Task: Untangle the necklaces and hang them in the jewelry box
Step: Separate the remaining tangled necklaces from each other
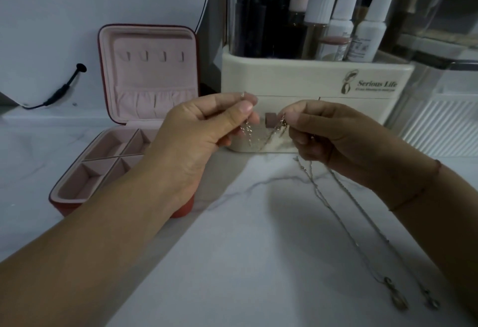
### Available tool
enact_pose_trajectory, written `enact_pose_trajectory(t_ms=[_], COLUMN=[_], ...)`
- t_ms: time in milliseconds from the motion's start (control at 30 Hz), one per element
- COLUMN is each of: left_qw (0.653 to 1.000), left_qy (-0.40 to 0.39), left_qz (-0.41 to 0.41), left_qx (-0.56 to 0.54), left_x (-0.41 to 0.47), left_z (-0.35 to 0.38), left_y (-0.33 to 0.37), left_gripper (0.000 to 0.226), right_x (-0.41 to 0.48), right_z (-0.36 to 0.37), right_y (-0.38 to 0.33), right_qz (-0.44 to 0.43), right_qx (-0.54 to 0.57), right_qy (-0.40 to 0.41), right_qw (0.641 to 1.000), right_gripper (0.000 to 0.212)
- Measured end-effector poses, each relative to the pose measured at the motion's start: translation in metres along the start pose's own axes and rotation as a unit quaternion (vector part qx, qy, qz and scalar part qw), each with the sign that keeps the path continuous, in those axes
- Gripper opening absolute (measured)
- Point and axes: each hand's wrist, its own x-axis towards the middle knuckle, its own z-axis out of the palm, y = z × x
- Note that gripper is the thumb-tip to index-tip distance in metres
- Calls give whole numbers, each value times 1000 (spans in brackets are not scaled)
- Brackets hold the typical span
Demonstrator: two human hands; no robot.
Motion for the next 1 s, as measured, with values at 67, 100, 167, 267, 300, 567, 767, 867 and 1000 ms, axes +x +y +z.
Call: enact_pose_trajectory(t_ms=[67,100,167,267,300,567,767,867,1000], left_qw=[1000,999,999,998,998,998,999,998,997], left_qy=[-20,-24,-27,-26,-26,-53,-27,-26,-26], left_qz=[-12,-18,-25,-34,-35,-30,-31,-40,-52], left_qx=[-13,-20,-31,-48,-51,-33,-13,-32,-53], left_x=[-1,-1,-1,-2,-2,-3,-2,-2,-2], left_z=[3,3,4,4,4,4,4,4,4], left_y=[-1,-2,-2,-1,-1,0,-2,-2,-2], left_gripper=[18,19,20,20,20,18,20,15,14], right_x=[1,1,1,0,0,-3,-3,-4,-5], right_z=[0,1,2,3,4,12,13,12,12], right_y=[1,1,2,1,1,2,3,2,2], right_qz=[4,5,6,0,-5,-28,-17,-16,-28], right_qx=[-17,-24,-22,-25,-31,-119,-107,-116,-104], right_qy=[-3,-1,-3,-21,-29,-58,-48,-43,-65], right_qw=[1000,1000,1000,999,999,991,993,992,992], right_gripper=[10,13,16,17,16,22,24,21,13])
